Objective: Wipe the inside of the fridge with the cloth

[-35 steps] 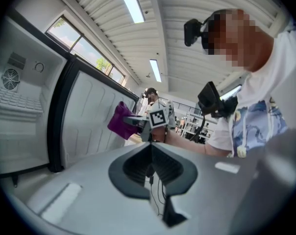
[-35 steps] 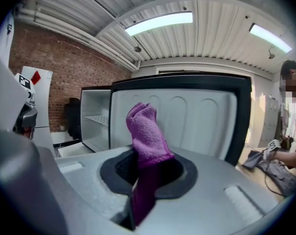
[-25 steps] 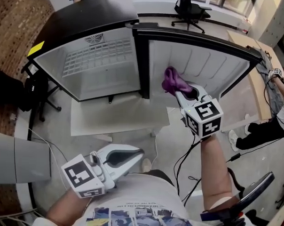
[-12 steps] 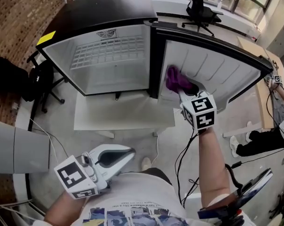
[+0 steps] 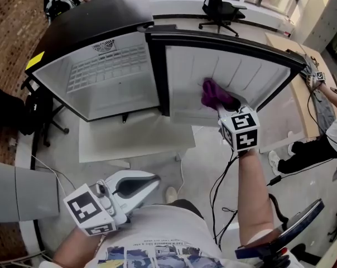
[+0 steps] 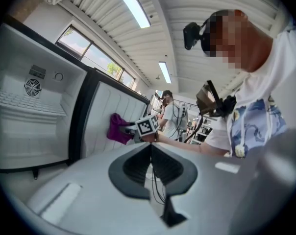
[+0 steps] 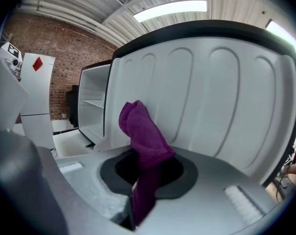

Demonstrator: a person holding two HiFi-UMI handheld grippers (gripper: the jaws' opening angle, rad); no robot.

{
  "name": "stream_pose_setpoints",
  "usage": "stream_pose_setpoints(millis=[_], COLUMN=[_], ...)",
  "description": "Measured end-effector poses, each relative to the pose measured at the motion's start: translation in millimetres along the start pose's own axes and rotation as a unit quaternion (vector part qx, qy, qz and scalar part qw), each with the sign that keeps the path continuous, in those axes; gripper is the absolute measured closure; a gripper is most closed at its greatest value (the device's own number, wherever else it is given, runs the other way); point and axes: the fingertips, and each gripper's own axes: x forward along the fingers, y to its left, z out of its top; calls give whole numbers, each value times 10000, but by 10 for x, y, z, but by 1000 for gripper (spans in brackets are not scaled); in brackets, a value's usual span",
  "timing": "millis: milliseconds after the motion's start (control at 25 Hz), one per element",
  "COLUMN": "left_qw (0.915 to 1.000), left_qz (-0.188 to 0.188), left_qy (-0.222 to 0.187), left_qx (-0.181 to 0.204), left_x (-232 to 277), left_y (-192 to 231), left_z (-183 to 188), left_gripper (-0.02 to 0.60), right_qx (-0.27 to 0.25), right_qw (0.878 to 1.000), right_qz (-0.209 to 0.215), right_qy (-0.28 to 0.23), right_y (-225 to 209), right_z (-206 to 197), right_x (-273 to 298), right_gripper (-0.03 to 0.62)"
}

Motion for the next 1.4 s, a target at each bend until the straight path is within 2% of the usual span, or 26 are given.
stream_pose_setpoints(millis=[280, 560, 800, 960, 1160, 1400], left_qw=[9993, 9974, 9962, 9959, 9964, 9982], left_qz=[-351, -685, -814, -851, -797, -577], left_qy=[112, 218, 271, 280, 258, 159], left_qx=[51, 112, 148, 141, 93, 21], left_x=[239, 453, 524, 543, 490, 321], left_y=[-88, -191, -229, -240, -218, -141], left_z=[3, -5, -14, -13, -17, -18], left_gripper=[574, 574, 574, 574, 574, 574], right_qx=[297, 451, 568, 594, 420, 263], right_qw=[9967, 9883, 9835, 9874, 9963, 9996], right_qz=[-743, -1426, -1685, -1449, -747, 55], right_qy=[143, 294, 333, 221, 20, -123], right_y=[-573, -1029, -1192, -1081, -649, -27], right_z=[-326, -575, -692, -638, -406, -184], right_x=[-345, -721, -901, -932, -780, -433], right_gripper=[542, 542, 542, 542, 542, 542])
